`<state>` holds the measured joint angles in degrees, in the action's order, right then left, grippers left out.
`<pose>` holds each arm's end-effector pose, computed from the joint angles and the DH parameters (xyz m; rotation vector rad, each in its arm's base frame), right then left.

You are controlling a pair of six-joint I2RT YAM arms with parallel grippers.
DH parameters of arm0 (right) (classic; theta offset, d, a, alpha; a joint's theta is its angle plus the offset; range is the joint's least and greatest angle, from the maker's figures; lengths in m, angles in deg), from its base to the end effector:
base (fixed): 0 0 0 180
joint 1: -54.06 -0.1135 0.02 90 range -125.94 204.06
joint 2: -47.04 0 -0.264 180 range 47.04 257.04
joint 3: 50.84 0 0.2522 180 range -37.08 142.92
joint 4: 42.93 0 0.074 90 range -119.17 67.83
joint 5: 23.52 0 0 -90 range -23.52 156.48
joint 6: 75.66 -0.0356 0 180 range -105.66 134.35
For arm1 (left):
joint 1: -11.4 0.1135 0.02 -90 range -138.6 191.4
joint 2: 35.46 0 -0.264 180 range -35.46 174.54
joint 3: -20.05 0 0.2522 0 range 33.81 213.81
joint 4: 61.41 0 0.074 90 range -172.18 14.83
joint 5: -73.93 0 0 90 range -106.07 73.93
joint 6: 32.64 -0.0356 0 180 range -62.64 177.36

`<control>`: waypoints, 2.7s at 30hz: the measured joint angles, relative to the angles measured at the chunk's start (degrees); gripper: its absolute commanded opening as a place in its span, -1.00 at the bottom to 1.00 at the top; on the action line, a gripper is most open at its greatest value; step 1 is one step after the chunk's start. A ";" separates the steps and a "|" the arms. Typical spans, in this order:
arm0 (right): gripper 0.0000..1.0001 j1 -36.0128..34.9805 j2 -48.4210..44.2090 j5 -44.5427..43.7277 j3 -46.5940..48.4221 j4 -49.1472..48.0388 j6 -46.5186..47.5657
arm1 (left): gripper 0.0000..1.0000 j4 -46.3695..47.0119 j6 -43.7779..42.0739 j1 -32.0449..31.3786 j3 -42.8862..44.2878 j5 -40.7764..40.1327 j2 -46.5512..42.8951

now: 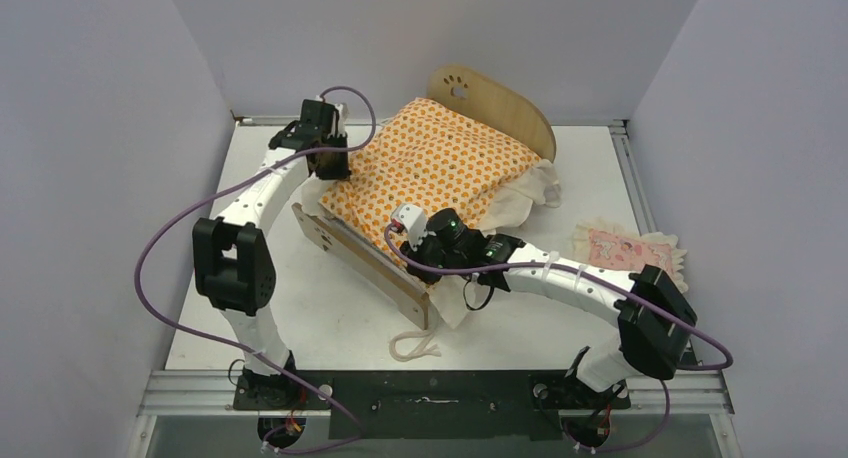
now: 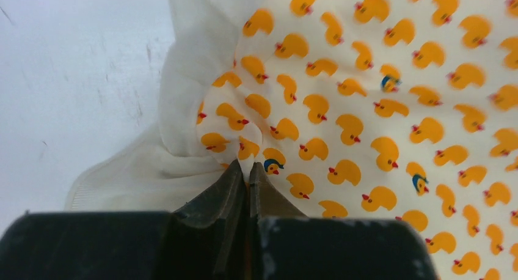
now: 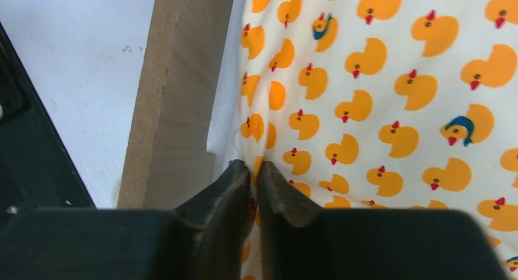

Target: Set up the pet bed

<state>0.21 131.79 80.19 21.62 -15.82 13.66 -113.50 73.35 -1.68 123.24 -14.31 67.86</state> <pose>0.1856 0.2684 0.2538 -1.1713 2.0421 0.7601 0.3895 -0.0916 0.2832 -0.0503 2.4987 -0.2518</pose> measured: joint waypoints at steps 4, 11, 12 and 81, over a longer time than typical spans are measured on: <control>-0.89 -0.52 0.87 -0.92 0.44 -1.09 -1.44 | -1.00 -3.56 -5.05 -1.20 11.82 -2.19 4.57; -0.68 -1.42 4.50 -4.04 5.73 -4.87 -5.01 | -0.76 -5.16 -14.34 -4.26 26.73 -7.32 9.60; -0.61 -1.51 4.87 -4.37 6.21 -5.11 -5.55 | -0.72 -5.07 -15.19 -4.28 27.21 -8.02 9.99; 0.29 4.24 -18.51 -13.11 -0.50 13.33 -10.08 | -0.34 7.13 -8.37 7.74 -6.71 -8.55 -2.25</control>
<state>4.45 113.28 67.08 21.12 -2.49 3.58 -106.38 64.98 6.06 116.53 -22.85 65.61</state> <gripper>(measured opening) 0.644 0.180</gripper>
